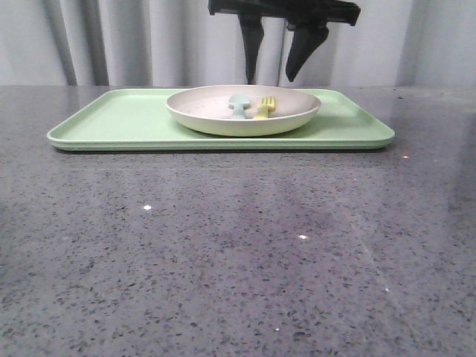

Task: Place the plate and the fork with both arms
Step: 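Move the right gripper down over the yellow fork on the plate, then close the right gripper on the yellow fork handle, then lift the yellow fork out of the plate with the right gripper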

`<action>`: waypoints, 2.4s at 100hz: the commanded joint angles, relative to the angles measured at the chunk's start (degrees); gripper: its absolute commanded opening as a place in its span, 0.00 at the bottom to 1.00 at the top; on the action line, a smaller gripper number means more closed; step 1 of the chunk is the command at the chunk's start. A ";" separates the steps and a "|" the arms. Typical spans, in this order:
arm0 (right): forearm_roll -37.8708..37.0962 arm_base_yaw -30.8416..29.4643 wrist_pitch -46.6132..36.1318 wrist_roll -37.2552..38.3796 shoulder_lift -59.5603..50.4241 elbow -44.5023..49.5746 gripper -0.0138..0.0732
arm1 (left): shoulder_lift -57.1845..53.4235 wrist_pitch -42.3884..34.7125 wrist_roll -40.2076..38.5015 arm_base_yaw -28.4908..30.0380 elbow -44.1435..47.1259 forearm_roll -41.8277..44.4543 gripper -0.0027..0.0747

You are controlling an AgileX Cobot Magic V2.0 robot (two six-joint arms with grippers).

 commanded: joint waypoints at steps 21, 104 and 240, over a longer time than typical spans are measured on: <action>-0.92 -0.25 -0.78 0.84 -0.98 -1.85 0.65 | -0.07 -3.06 -0.55 0.06 -1.70 -0.89 0.46; 0.24 -0.25 -0.42 0.84 1.97 -1.85 0.30 | -0.07 -3.06 -0.55 0.06 -1.70 -1.32 0.46; -2.73 -2.90 4.57 0.79 -4.61 -3.25 0.24 | -0.07 -3.27 -0.55 0.06 -1.70 -1.32 0.45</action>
